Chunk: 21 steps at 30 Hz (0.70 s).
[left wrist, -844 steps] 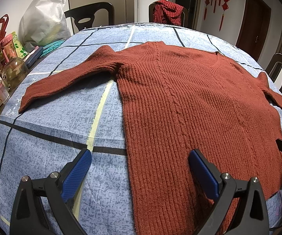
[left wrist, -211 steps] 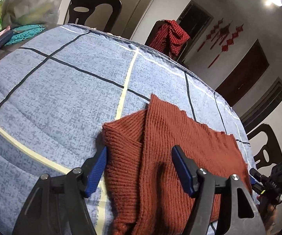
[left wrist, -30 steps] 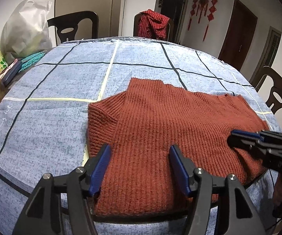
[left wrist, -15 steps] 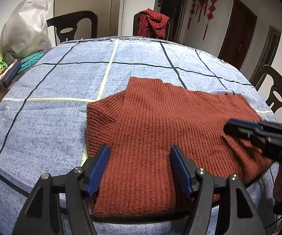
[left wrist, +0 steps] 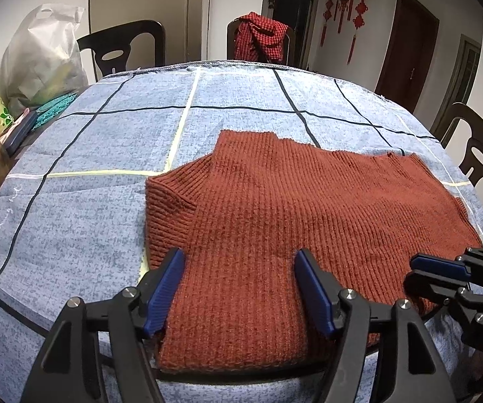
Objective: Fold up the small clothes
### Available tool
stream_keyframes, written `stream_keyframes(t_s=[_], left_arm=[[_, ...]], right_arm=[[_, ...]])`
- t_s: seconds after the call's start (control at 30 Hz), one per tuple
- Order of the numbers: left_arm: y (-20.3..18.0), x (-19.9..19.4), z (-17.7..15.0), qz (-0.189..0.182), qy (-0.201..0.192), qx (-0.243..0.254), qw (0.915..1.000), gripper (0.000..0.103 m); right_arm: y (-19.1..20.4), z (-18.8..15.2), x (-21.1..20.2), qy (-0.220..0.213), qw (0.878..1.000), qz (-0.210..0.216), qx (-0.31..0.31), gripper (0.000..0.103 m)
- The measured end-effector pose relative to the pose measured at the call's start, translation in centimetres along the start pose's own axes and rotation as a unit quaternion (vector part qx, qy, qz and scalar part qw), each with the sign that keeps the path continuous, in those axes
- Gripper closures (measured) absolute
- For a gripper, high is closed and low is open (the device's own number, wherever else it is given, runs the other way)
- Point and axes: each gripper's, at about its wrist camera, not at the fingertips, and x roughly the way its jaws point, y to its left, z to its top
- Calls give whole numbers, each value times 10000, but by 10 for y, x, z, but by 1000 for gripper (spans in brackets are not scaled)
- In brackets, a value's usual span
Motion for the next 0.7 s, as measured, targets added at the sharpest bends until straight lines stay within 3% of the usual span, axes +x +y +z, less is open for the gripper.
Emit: stream_keyframes(t_s=[0.33, 0.7], left_arm=[[8, -12, 6, -64, -258, -177, 9995, 32], [27, -15, 19, 11, -487, -377, 9981, 32]], right_arm=[[-8, -4, 0, -81, 9994, 230, 244, 85], [-7, 4, -8, -172, 9996, 19, 241, 85]])
